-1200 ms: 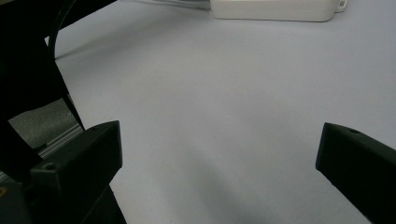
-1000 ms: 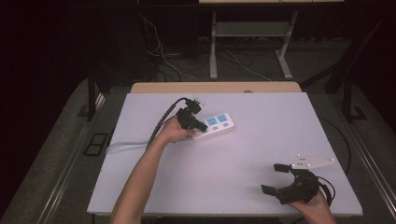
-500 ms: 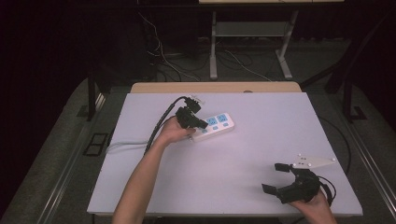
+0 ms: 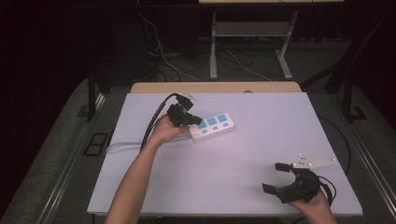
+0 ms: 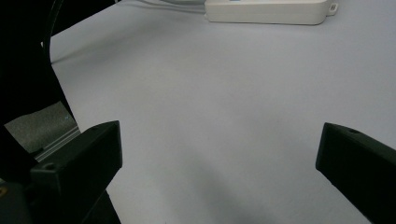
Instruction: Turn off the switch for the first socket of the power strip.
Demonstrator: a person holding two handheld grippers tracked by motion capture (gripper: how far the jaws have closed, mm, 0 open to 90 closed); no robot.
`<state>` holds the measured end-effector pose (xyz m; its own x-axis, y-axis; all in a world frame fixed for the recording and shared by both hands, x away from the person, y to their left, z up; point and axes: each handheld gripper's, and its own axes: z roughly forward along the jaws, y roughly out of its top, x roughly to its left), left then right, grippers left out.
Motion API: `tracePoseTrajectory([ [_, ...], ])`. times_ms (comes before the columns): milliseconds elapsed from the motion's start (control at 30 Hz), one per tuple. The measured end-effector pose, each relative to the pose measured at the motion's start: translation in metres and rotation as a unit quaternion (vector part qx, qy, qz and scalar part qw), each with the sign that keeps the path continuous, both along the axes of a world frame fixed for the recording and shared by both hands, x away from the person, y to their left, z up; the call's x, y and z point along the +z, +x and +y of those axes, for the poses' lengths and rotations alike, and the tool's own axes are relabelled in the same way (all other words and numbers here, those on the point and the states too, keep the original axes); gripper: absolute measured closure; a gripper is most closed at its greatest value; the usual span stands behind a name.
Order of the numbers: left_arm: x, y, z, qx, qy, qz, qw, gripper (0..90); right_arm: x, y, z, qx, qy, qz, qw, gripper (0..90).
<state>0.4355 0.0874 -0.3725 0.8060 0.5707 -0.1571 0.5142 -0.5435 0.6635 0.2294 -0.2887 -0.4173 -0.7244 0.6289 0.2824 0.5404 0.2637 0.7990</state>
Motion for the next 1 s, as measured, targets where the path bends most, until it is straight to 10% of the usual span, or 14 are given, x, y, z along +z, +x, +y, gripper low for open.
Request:
tracePoseTrajectory([
  [600, 0.024, -0.038, 0.046, 0.053, -0.064, -0.01, 0.9965, 7.5, 0.0, 0.0, -0.001, -0.004, 0.002, -0.002, 1.0, 0.2],
  [1000, 0.032, -0.077, 0.059, 0.069, -0.075, -0.037, 0.9941, 0.0, 0.0, -0.001, 0.0, -0.004, 0.003, 0.0, 1.0, 0.2],
])
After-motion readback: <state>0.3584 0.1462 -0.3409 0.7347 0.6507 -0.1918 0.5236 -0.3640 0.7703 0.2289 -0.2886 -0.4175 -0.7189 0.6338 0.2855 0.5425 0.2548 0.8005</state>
